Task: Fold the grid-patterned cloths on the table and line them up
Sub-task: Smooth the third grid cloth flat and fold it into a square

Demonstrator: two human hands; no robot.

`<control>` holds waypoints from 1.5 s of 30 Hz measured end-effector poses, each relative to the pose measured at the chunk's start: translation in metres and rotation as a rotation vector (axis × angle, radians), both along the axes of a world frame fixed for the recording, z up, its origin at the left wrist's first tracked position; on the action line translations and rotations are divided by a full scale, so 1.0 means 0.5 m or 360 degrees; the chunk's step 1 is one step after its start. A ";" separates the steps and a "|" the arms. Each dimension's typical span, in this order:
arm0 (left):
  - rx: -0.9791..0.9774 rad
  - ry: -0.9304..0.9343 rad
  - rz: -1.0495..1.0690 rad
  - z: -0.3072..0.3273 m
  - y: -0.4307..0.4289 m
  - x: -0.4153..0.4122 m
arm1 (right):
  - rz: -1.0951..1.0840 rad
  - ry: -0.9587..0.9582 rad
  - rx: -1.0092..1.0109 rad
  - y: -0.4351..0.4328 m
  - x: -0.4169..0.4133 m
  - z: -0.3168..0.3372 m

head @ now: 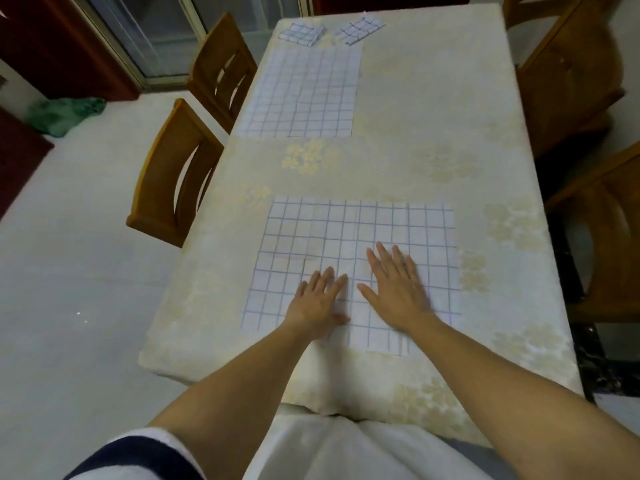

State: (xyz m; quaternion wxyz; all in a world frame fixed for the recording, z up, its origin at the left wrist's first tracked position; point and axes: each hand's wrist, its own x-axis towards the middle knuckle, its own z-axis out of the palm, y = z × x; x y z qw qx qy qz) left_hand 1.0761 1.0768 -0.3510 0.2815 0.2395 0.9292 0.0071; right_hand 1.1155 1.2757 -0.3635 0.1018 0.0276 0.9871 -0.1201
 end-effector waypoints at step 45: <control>0.0227 0.0543 0.0319 -0.047 -0.023 -0.292 | -0.0360 -0.0006 0.0229 0.116 -0.193 -0.013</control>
